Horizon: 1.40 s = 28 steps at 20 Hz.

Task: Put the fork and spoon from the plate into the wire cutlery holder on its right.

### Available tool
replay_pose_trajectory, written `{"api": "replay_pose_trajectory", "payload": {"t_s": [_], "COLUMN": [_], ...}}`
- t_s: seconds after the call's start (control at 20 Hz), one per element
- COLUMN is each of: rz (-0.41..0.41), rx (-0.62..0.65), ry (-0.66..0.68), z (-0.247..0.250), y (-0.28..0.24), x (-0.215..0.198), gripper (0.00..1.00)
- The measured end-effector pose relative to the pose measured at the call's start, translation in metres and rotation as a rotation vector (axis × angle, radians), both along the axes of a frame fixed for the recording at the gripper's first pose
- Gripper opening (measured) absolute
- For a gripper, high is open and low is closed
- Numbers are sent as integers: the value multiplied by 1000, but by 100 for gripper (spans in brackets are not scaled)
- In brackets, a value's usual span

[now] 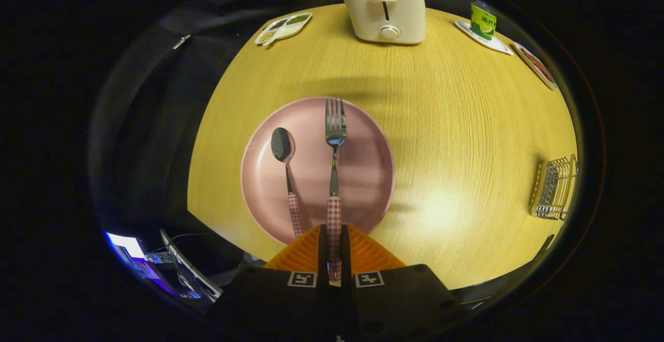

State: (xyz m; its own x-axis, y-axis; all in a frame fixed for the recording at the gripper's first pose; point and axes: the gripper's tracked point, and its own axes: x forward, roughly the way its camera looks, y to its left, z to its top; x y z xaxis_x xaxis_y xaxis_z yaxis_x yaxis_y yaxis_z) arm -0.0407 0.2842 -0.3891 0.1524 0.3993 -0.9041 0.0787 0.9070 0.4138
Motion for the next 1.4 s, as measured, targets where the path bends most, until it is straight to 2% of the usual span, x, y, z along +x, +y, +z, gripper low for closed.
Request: {"api": "replay_pose_trajectory", "payload": {"t_s": [0.15, 0.35, 0.5, 0.65, 0.75, 0.9, 1.1, 1.25, 1.4], "rz": [23, 50, 74, 74, 68, 113, 138, 205, 271], "rx": [40, 31, -20, -76, -106, -179, -191, -202, -208], "ry": [-77, -167, -224, -216, -170, -61, 108, 248, 372], "z": [38, 77, 97, 106, 106, 90, 73, 57, 44], "y": [-20, -76, -138, -207, -251, -300, -337, -355, -364], "x": [6, 7, 2, -14, -31, -57, -93, -117, -118], "gripper": [12, 12, 12, 12, 12, 12, 12, 12, 12]}}
